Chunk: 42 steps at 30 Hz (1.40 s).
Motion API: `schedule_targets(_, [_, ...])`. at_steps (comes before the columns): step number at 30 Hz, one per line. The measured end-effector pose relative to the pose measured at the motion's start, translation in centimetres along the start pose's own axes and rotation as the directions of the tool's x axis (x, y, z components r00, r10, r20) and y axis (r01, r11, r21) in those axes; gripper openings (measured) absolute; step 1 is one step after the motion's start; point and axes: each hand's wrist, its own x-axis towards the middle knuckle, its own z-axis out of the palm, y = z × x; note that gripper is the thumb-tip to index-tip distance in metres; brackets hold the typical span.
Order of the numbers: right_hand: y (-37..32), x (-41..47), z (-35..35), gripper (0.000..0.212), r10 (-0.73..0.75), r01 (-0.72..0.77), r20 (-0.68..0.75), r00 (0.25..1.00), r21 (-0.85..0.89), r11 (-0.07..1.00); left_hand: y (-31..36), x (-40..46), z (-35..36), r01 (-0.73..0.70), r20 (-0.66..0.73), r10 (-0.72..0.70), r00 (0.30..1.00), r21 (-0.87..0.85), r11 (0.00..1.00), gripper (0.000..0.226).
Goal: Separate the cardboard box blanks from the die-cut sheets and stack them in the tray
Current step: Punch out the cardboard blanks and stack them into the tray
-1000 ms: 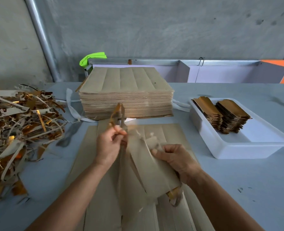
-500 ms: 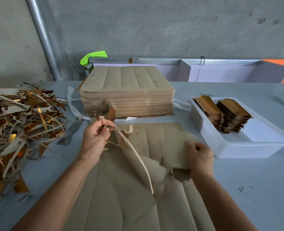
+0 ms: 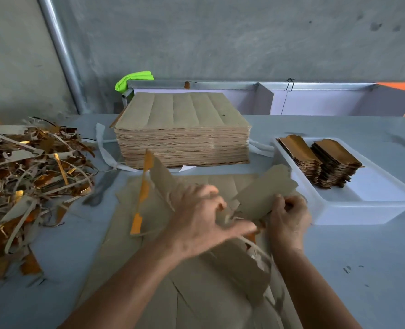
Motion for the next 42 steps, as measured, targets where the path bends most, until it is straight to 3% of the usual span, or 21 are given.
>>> schedule_targets(3, [-0.4,-0.6,0.1,0.014,-0.036,0.035,-0.026,0.999,-0.031,0.999,2.4,-0.9,2.7,-0.006,0.033,0.001,0.999,0.156,0.988,0.094])
schedule_targets(9, [0.8,-0.4,-0.1,0.021,0.075,-0.075,-0.010,0.997,-0.001,0.997,3.4,-1.9,3.6,-0.019,0.150,-0.007,0.989,0.170,0.985,0.096])
schedule_targets(14, [0.7,-1.0,0.9,0.014,0.174,-0.178,0.052,0.983,0.114,0.977,4.8,-2.3,3.7,0.051,0.265,-0.102,0.959,0.195,0.980,0.052])
schedule_targets(18, [0.7,-1.1,1.0,0.010,0.191,-0.198,0.074,0.979,0.110,0.974,4.6,-2.6,3.4,0.054,0.339,-0.126,0.932,0.216,0.975,0.019])
schedule_targets(20, [0.6,-0.2,0.7,0.008,0.191,-0.194,0.033,0.981,0.110,0.975,4.3,-2.6,2.5,-0.008,0.379,-0.105,0.919,0.284,0.959,0.005])
schedule_targets(21, [0.6,0.4,0.4,0.007,0.177,-0.176,0.005,0.984,0.103,0.979,4.0,-2.5,2.0,-0.067,0.389,-0.076,0.918,0.342,0.937,0.009])
schedule_targets(24, [0.1,1.9,-0.8,0.006,0.026,-0.025,-0.029,0.999,0.026,0.999,3.2,-2.0,0.1,-0.218,0.423,-0.016,0.906,0.499,0.839,0.019])
schedule_targets(27, [-0.7,2.2,-1.3,0.026,-0.229,0.236,0.129,0.965,-0.041,0.971,2.6,-0.9,-0.8,-0.283,0.365,0.055,0.929,0.610,0.740,0.010])
schedule_targets(29, [-1.0,1.8,-1.1,0.043,-0.356,0.459,0.369,0.859,-0.245,0.854,2.8,-0.5,-0.6,-0.319,0.365,0.096,0.926,0.622,0.715,0.004])
schedule_targets(31, [-0.6,0.9,-0.5,0.068,-0.341,0.637,0.572,0.746,-0.463,0.617,3.2,-0.5,0.4,-0.364,0.401,0.129,0.907,0.590,0.721,0.007])
schedule_targets(32, [-0.4,0.4,-0.2,0.076,-0.336,0.682,0.617,0.711,-0.489,0.544,3.3,-0.7,1.1,-0.371,0.413,0.136,0.900,0.567,0.735,0.012])
schedule_targets(34, [0.0,-0.3,0.5,0.082,-0.370,0.709,0.629,0.684,-0.454,0.540,3.4,-1.0,2.8,-0.389,0.418,0.160,0.894,0.548,0.741,0.019])
schedule_targets(38, [-0.1,-0.8,1.4,0.073,-0.382,0.712,0.675,0.631,-0.306,0.632,3.6,-1.9,5.0,-0.512,0.414,0.319,0.852,0.540,0.668,0.023])
schedule_targets(40, [-0.5,-0.9,1.2,0.048,-0.301,0.628,0.667,0.682,-0.323,0.708,3.4,-2.3,5.0,-0.596,0.411,0.433,0.802,0.509,0.622,0.015])
schedule_targets(42, [-0.6,-0.4,0.9,0.014,-0.242,0.555,0.625,0.742,-0.372,0.744,3.0,-2.8,4.2,-0.634,0.305,0.560,0.770,0.464,0.619,0.006])
